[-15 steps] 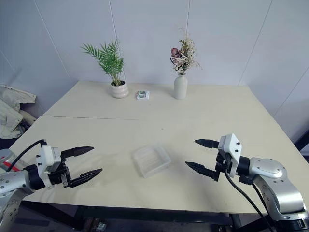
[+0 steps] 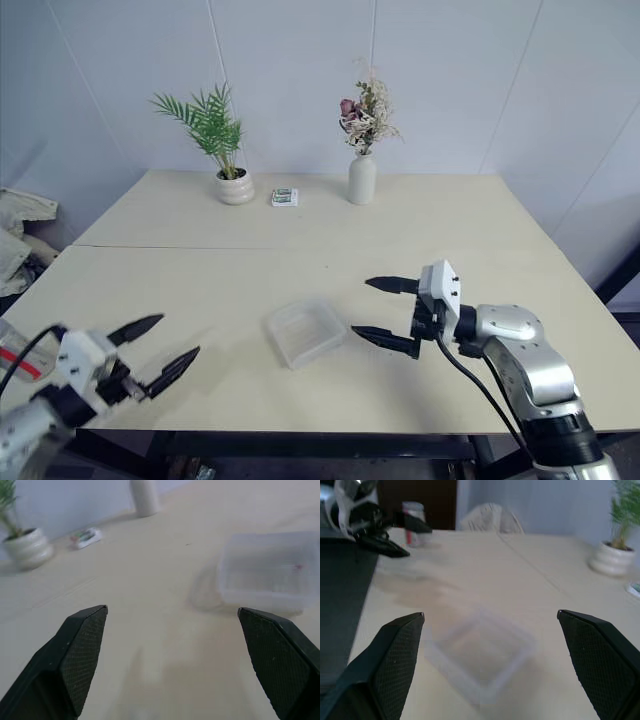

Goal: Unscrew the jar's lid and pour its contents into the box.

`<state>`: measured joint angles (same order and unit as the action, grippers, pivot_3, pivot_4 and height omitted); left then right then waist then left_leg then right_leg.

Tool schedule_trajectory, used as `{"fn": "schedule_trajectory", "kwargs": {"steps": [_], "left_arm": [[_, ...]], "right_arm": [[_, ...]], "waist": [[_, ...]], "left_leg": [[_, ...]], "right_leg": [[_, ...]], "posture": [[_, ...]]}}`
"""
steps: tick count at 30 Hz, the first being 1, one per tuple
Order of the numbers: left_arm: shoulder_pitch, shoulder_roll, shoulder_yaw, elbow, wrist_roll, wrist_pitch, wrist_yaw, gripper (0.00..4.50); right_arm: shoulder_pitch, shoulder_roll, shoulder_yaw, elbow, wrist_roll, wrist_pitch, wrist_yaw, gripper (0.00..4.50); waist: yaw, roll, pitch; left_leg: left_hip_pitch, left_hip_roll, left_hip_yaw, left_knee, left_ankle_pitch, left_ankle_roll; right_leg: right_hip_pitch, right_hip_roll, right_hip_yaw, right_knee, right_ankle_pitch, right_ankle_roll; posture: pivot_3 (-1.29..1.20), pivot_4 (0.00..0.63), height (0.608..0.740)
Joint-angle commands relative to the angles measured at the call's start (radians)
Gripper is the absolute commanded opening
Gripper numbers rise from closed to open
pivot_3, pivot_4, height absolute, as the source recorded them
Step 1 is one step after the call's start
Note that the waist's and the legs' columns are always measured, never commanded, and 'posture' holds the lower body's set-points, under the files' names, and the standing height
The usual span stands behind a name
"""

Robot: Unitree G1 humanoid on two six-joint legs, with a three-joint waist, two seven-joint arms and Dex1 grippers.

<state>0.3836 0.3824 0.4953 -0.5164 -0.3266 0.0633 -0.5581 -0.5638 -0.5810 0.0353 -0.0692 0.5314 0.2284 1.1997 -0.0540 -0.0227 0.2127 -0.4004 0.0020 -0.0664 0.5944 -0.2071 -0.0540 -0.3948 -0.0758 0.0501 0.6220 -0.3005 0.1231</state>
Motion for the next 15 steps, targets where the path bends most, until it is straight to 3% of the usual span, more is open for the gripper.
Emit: {"fn": "schedule_trajectory", "kwargs": {"steps": [1, 5, 6, 8, 11, 15], "left_arm": [[0.13, -0.215, 0.106, -0.092, 0.098, -0.109, 0.233, 4.46], [0.166, -0.365, 0.193, -0.091, 0.13, -0.172, 0.403, 4.46], [0.158, -0.402, 0.242, -0.071, 0.119, -0.183, 0.475, 4.46], [0.141, -0.438, 0.309, -0.031, 0.093, -0.194, 0.571, 4.46], [0.114, -0.419, 0.36, 0.02, 0.044, -0.2, 0.621, 4.46], [0.058, -0.307, 0.373, 0.115, 0.033, -0.205, 0.608, 4.46]], "right_arm": [[-0.116, 0.077, 0.051, 0.052, 0.029, -0.037, 0.106, 4.5], [-0.19, 0.142, 0.073, 0.111, 0.021, -0.058, 0.154, 4.5], [-0.216, 0.16, 0.081, 0.14, 0.015, -0.07, 0.17, 4.5], [-0.247, 0.184, 0.088, 0.181, 0.001, -0.09, 0.188, 4.5], [-0.266, 0.2, 0.086, 0.201, -0.007, -0.099, 0.191, 4.5], [-0.26, 0.213, 0.089, 0.193, -0.019, -0.103, 0.182, 4.5]], "waist": [[0.007, -0.001, 0.0], [0.038, -0.001, 0.0], [0.041, -0.001, 0.0], [0.039, -0.002, -0.001], [0.04, -0.004, -0.002], [0.043, -0.004, -0.002]], "left_leg": [[0.0, 0.0, 0.0, 0.0, -0.001, 0.0], [-0.001, 0.0, -0.003, 0.004, -0.001, 0.0], [-0.002, 0.0, -0.004, 0.006, -0.001, 0.0], [-0.003, -0.001, -0.002, 0.009, -0.002, 0.001], [-0.004, -0.001, -0.001, 0.012, -0.003, 0.003], [-0.005, -0.001, -0.001, 0.012, -0.003, 0.004]], "right_leg": [[0.0, 0.0, 0.0, -0.001, 0.0, 0.0], [0.0, 0.001, -0.003, 0.0, -0.002, -0.005], [0.001, 0.001, -0.004, -0.002, -0.008, -0.017], [0.002, 0.0, -0.003, -0.003, -0.007, -0.017], [0.003, 0.0, -0.002, -0.006, -0.005, -0.016], [0.002, 0.0, -0.003, -0.006, -0.005, -0.017]], "posture": [[0.0, 0.15, 0.74], [0.0, 0.15, 0.74], [0.0, 0.15, 0.74], [0.0, 0.15, 0.74], [0.0, 0.15, 0.74], [0.0, 0.15, 0.74]]}}
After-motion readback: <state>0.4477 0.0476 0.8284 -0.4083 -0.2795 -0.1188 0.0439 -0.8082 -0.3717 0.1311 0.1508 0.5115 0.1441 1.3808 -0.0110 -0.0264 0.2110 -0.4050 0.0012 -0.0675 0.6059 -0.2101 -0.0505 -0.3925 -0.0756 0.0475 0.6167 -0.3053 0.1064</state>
